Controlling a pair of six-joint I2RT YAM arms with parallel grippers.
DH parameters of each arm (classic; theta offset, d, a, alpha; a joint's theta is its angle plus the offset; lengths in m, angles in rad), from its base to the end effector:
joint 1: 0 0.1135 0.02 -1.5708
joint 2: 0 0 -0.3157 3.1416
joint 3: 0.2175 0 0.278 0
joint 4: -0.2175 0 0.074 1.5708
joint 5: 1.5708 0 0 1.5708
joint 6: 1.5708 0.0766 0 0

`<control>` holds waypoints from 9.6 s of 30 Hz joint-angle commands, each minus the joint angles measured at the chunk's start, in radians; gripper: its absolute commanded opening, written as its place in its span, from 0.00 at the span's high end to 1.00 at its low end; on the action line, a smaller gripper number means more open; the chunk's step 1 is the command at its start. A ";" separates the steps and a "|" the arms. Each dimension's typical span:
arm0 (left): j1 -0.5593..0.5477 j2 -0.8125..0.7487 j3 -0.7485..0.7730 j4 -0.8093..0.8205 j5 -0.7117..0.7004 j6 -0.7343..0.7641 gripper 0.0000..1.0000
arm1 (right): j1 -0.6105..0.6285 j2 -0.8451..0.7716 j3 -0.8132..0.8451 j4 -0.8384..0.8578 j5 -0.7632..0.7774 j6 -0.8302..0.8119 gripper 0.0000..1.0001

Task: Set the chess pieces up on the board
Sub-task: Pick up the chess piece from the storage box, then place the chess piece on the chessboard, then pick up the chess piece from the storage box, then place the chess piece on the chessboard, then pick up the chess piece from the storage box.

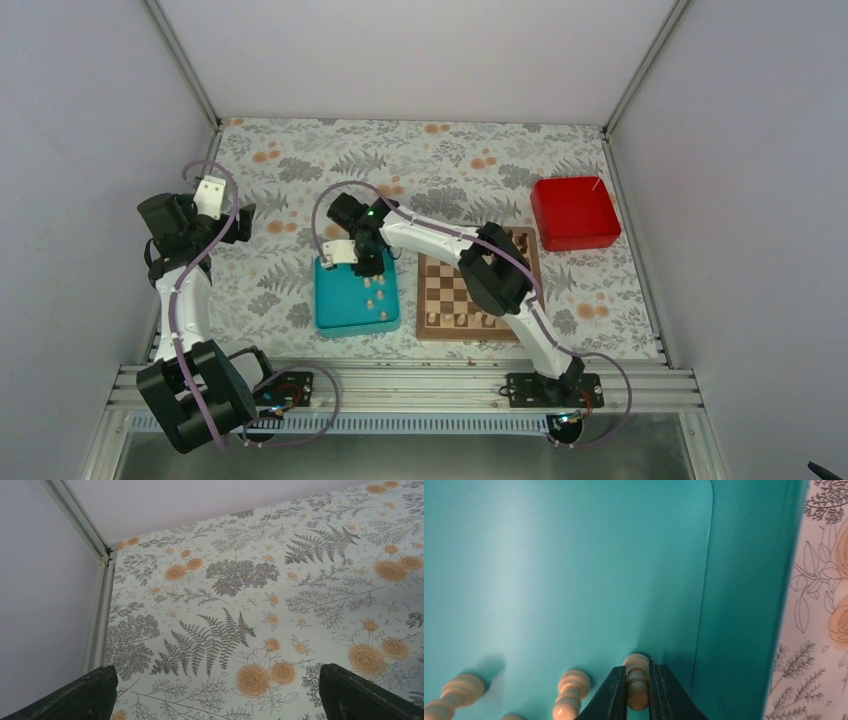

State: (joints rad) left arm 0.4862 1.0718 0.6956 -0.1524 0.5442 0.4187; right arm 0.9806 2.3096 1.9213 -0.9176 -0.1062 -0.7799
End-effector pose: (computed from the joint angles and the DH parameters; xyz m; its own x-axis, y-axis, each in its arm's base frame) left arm 0.2519 0.0883 0.2764 -0.4092 0.1772 -0.8951 0.1772 0.9777 0.1125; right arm 0.2970 0.4580 0.1547 0.2099 -0.9430 -0.2581 -0.9761 -0.1868 -0.1114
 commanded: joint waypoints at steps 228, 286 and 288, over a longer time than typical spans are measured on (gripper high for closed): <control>0.018 -0.046 0.013 0.016 -0.031 0.003 0.00 | -0.674 -1.210 -1.289 0.058 -0.047 -0.131 0.94; 0.018 -0.044 0.001 0.027 -0.029 0.011 0.00 | -0.334 -0.865 -0.619 -0.072 -0.092 -0.042 0.51; 0.018 -0.046 0.002 0.025 -0.027 0.011 0.00 | -0.262 -0.780 -0.546 -0.061 -0.079 -0.027 0.51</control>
State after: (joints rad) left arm 0.4976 1.0317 0.6956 -0.1509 0.5072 0.4187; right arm 0.5972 1.4075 1.2659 -1.0153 -0.2031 -0.8734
